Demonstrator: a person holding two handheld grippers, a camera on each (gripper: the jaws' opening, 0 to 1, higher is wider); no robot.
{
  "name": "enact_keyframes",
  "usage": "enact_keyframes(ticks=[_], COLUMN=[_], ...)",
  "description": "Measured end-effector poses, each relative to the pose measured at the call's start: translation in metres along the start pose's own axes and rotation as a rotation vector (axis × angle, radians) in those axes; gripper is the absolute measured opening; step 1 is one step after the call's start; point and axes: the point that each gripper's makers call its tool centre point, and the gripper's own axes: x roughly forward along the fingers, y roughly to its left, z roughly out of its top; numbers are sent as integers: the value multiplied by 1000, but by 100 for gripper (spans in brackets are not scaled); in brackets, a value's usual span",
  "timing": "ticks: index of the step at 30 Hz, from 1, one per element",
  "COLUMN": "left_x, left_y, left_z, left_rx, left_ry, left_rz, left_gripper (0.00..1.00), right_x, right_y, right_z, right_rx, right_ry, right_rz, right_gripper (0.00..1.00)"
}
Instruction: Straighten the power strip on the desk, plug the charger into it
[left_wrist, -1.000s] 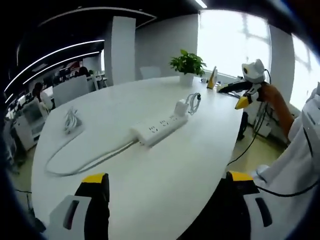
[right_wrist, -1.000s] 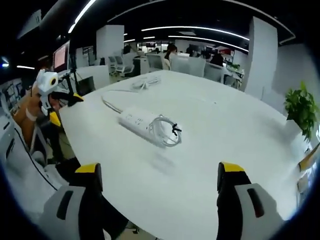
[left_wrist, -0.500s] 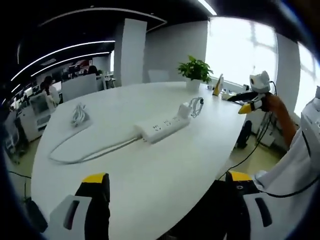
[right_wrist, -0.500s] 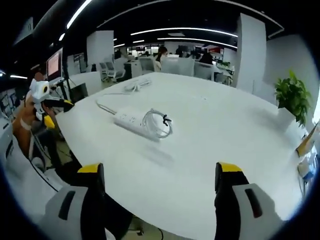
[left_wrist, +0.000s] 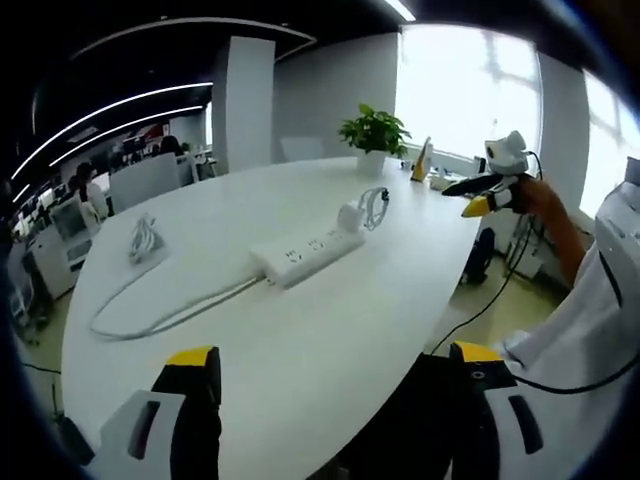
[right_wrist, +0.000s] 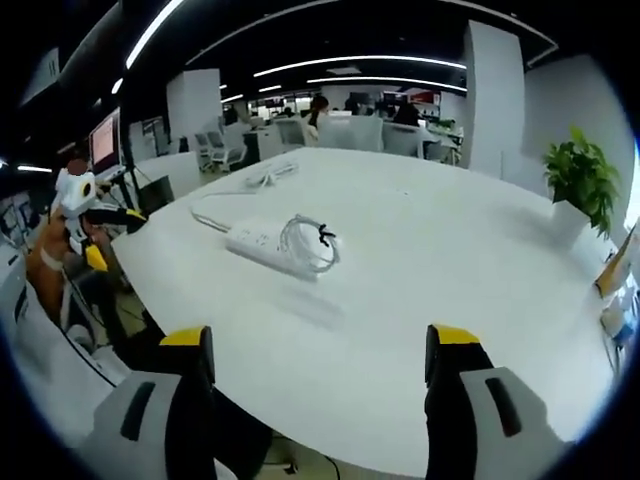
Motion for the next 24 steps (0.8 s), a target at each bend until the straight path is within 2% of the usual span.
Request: enact_keyframes(ticks=[10, 19, 24], left_x=[10, 9, 16], left_y=[2, 5, -5], left_z=[-11, -11, -9], left_rx=[3, 25, 4], left_ry=[46, 57, 47], left_rz=[-6, 1, -45], left_gripper=[93, 92, 92], right_x=[7, 7, 9], right_y=[3, 3, 7], right_z=[-5, -3, -3], right_rx=[11, 16, 18], right_ry=[9, 1, -3], right_rz=[14, 9, 18], right_gripper=[84, 84, 84])
